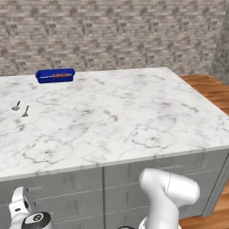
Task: Take the tongs from the drawer on the left and place them on the dining counter next to the tray containing the kebab skewer.
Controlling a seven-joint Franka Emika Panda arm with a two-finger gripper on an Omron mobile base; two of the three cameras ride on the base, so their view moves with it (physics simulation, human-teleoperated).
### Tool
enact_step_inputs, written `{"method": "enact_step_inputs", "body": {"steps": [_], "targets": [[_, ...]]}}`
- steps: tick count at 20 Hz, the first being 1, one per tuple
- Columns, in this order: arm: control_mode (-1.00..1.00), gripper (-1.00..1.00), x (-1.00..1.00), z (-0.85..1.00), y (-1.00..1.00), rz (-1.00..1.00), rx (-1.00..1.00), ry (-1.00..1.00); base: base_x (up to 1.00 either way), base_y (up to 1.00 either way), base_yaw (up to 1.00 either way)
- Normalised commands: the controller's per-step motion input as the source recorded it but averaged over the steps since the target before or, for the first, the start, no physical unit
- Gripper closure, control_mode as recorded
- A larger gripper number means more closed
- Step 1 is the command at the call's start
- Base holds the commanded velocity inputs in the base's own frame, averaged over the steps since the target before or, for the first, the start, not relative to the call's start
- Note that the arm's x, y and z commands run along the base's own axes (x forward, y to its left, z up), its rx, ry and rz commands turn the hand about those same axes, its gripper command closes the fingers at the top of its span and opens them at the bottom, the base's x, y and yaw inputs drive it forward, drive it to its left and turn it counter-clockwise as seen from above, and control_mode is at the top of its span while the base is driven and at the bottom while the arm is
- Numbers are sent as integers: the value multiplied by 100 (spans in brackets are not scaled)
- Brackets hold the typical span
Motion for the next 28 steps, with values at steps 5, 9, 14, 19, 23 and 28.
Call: {"method": "enact_step_inputs", "body": {"steps": [5, 9, 14, 19, 23, 28], "targets": [[-100, -100, 39, -12, 0, 0, 0, -7, 0, 0, 0], [-100, -100, 35, -21, 8, 0, 0, -9, 0, 0, 0], [-100, -100, 26, -27, 10, 0, 0, -7, 0, 0, 0], [-100, -100, 21, -26, 20, 0, 0, -7, 0, 0, 0], [-100, -100, 19, -26, 24, 0, 0, -7, 0, 0, 0], [-100, -100, 3, -47, 5, 0, 0, -6, 0, 0, 0]]}}
